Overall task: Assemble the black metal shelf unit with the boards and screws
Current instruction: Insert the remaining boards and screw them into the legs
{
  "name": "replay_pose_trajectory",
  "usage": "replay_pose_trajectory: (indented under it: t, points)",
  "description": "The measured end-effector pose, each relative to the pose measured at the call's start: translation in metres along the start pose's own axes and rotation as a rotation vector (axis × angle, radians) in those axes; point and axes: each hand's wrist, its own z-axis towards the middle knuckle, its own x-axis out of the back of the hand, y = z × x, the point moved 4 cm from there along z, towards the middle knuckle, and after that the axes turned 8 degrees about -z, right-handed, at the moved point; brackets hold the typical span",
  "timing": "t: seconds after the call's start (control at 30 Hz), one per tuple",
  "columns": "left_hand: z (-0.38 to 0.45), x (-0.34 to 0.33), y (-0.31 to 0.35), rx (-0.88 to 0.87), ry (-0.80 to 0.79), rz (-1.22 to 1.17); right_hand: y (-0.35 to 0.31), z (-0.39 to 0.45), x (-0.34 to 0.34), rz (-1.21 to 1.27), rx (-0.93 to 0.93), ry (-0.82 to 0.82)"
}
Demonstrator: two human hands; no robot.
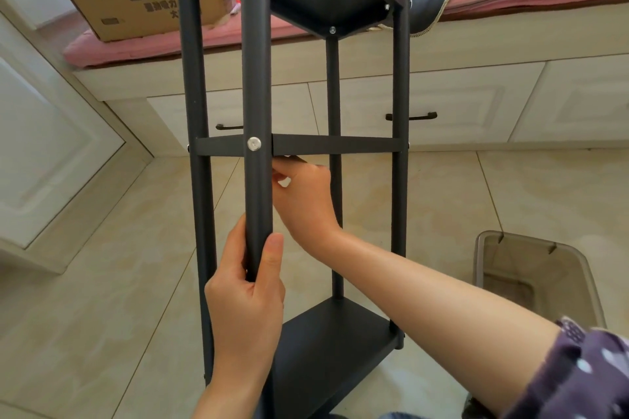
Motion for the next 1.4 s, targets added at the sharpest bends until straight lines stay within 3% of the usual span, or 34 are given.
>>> replay_pose_trajectory:
  t: [0.17, 0.4, 0.77, 1.4]
  points:
    - [0.000, 0.004, -0.001, -0.009, 0.009, 0.006, 0.000, -0.005, -0.005, -0.008, -0.008, -0.095]
    - [0.002, 0.009, -0.001, -0.015, 0.013, 0.022, 0.015, -0.030, 0.021, 0.138, -0.228, -0.259]
    - [-0.001, 0.012, 0.003, -0.012, 0.001, -0.006, -0.006, -0.030, 0.043, 0.138, -0.290, -0.318]
    - [-0.001, 0.015, -0.001, -0.002, 0.021, -0.011, -0.019, -0.016, 0.042, 0.078, -0.204, -0.266]
